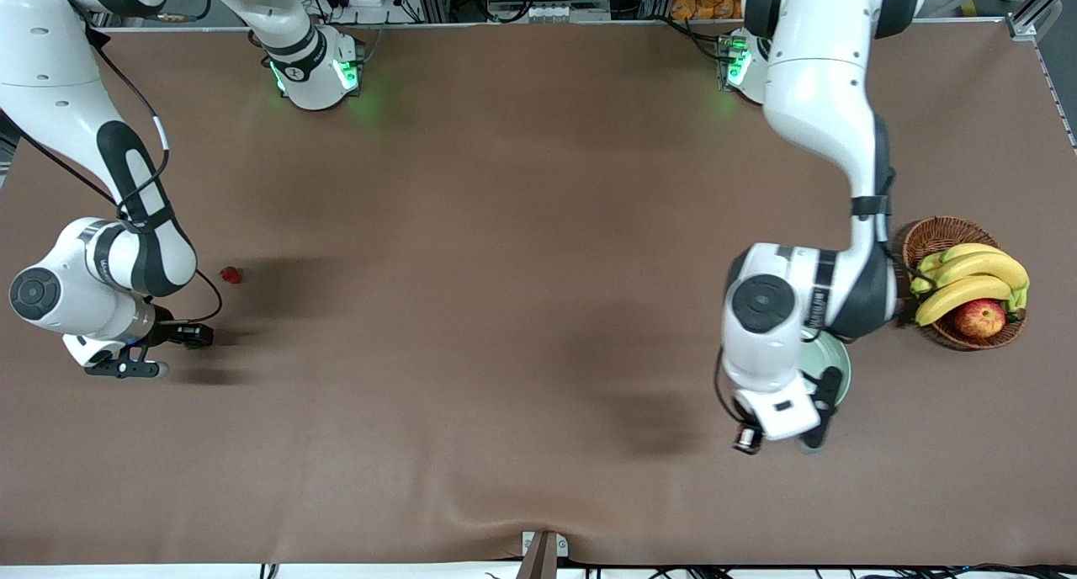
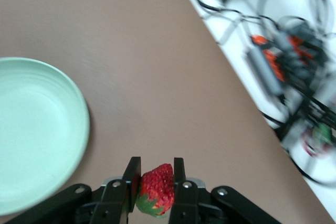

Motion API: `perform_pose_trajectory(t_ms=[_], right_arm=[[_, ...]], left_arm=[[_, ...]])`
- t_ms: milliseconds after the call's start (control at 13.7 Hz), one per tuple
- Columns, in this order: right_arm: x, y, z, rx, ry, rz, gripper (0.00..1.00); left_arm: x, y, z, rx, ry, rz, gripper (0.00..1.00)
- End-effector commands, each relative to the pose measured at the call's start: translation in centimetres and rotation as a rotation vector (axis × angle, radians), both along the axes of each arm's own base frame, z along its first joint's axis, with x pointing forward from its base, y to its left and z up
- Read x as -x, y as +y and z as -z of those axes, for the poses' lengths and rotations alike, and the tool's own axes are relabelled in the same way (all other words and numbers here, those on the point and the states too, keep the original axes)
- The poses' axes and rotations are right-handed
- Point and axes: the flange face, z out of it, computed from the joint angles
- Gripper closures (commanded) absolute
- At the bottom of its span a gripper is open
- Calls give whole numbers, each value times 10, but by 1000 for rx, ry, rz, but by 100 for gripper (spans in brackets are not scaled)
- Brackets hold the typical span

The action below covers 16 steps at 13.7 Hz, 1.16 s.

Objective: Collect all strawberries into plate
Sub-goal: 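Carry the strawberry over the green plate with the left gripper, then release the strawberry onto the plate while the right gripper carries another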

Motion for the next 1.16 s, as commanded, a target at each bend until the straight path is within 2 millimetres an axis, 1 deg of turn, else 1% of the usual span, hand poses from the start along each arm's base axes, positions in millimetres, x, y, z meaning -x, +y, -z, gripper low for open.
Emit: perform_pose_trajectory(t_ms=[0,73,218,291,364,437,582,655,728,874,946,1019,1092], right_arm=[[-4,-6,-1,4,-7,-33,50],[-5,-6,-1,4,-9,-36,52],[-5,-7,-2,4,-10,-36,64],[-5,-8,-2,4,-10,-34,73],[-5,-7,-1,4,-9,-34,77],[-6,-7,-3,4,-12,-35,79],[-7,-7,-4,5,-15,-35,85],[-8,-6,-4,4,-13,-36,87],[-10,-5,-7,4,-18,-36,88],[-21,3,-24,5,-45,-47,90],[-29,11,-38,0,-53,-57,90],[-38,25,-56,-16,-51,-69,91],[-47,44,-78,-31,-37,-81,91]], left_arm=[[16,34,26,6,103,-69,100],[20,54,34,4,129,-100,100],[42,77,45,16,202,-105,100],[49,92,46,18,230,-90,100],[56,102,47,29,253,-87,100],[62,117,51,39,278,-98,100],[73,136,57,44,320,-77,100],[74,139,60,41,332,-66,100],[75,140,67,36,342,-59,100],[77,141,80,22,365,-37,100],[77,143,86,18,375,-20,100],[78,141,94,13,381,-12,100],[77,141,99,10,377,-8,100]])
